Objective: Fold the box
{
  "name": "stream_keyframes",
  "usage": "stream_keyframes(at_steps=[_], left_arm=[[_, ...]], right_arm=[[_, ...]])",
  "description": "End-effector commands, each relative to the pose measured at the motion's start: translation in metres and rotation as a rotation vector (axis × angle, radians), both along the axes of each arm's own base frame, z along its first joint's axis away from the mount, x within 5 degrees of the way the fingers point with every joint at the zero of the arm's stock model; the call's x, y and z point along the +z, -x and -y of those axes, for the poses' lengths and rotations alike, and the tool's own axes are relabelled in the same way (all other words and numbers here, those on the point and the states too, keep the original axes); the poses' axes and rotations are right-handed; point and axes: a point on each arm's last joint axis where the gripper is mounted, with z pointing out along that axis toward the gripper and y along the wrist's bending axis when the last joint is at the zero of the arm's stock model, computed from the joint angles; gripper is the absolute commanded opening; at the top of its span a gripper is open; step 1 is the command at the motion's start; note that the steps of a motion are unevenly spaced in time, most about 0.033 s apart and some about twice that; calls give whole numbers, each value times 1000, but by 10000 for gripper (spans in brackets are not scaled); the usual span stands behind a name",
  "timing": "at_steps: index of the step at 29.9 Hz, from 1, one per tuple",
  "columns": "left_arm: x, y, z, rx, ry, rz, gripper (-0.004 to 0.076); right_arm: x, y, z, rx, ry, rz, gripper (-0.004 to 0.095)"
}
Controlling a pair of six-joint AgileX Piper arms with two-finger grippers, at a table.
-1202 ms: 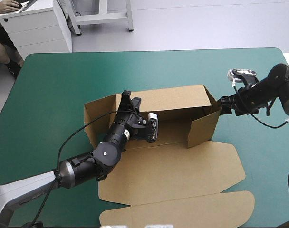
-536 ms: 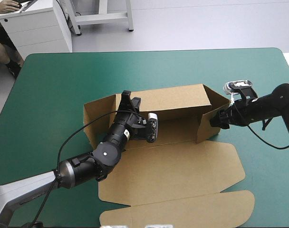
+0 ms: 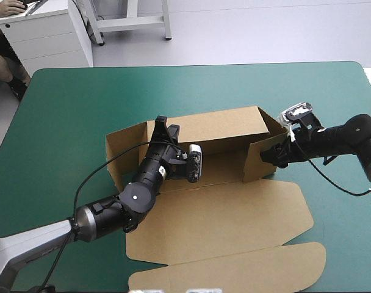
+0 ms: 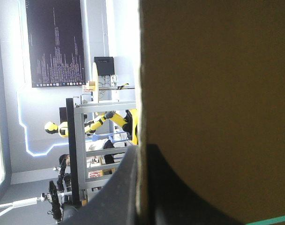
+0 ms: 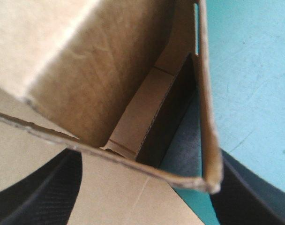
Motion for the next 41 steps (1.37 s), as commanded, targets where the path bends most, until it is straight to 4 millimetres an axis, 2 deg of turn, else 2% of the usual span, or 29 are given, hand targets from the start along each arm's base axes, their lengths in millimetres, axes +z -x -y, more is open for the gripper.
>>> stream_keyframes(at_steps=[1,6,11,19,28,30,31,33,34,35,36,41], left_arm=[[23,0,-2,1,15,108,-10],[23,0,-2,1,15,108,-10],[23,0,-2,1,15,108,-10],[23,0,-2,1,15,108,-10],[23,0,-2,0,15,107,-10],[23,1,-2,-5,15,105,-10],[23,1,-1,-15,16,100,-10],[22,1,0,-26,17,94,-10],[22,2,0,-29,17,93,-10],[22,2,0,-29,17,93,-10],[22,1,0,-25,23,92,-10],[23,1,-1,-9,22,99,-10]], right_arm=[[21,4,-5,7,-70,74,665],[7,8,-14,-4,-75,40,625],[-2,14,-28,-47,-45,138,625],[3,23,-40,-174,-34,340,624],[0,21,-45,-201,-25,401,612],[2,20,-45,-206,-39,409,550],[2,20,-46,-201,-45,410,481],[2,21,-46,-186,-39,415,300],[2,21,-47,-176,-36,415,152],[2,21,-47,-169,-32,418,51],[1,21,-47,-164,-30,418,-16],[1,22,-47,-156,-29,417,-9]])
